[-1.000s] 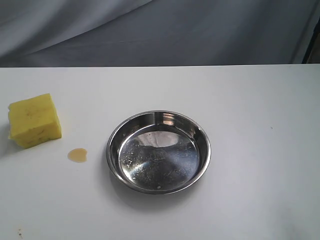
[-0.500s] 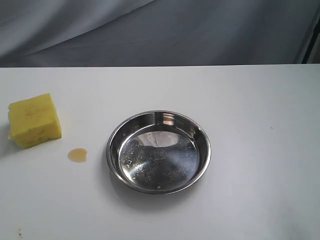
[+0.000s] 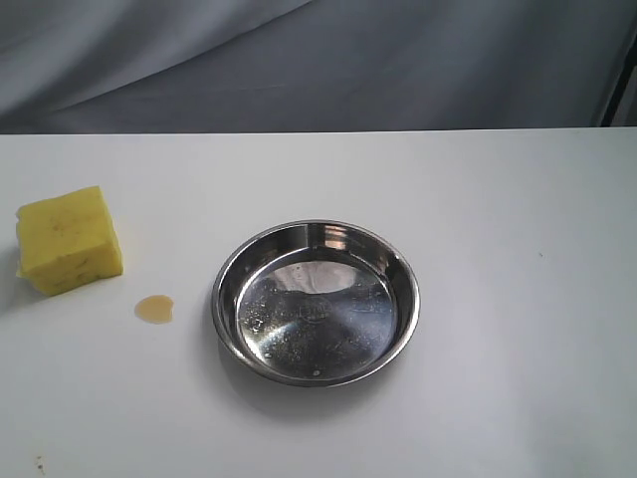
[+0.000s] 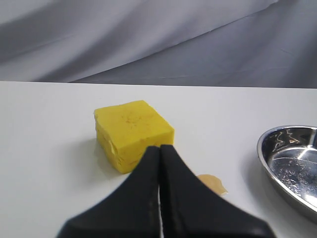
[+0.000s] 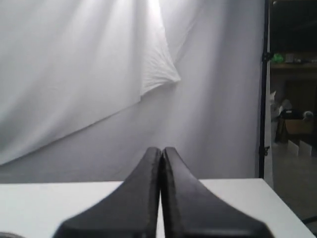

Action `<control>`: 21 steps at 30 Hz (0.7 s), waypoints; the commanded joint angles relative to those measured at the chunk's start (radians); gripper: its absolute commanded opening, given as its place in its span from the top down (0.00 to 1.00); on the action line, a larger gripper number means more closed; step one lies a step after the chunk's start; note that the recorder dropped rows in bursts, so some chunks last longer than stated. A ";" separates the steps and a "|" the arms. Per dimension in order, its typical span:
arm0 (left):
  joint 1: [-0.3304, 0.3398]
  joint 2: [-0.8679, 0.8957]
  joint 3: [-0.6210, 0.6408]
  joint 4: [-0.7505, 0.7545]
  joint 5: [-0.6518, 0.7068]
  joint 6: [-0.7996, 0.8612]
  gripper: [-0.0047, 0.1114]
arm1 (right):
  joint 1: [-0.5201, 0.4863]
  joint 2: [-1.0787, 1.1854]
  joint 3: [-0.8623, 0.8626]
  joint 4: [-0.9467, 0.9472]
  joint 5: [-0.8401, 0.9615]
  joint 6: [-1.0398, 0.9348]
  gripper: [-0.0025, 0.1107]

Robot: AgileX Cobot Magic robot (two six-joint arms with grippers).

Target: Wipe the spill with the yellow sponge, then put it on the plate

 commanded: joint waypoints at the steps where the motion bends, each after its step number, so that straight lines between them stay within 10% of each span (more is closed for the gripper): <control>1: -0.005 -0.004 0.005 0.000 -0.011 -0.001 0.96 | 0.001 -0.002 0.003 0.023 -0.117 -0.003 0.98; 21: -0.005 -0.004 0.005 0.000 -0.011 -0.001 0.96 | 0.001 -0.002 0.003 0.167 -0.179 0.087 0.98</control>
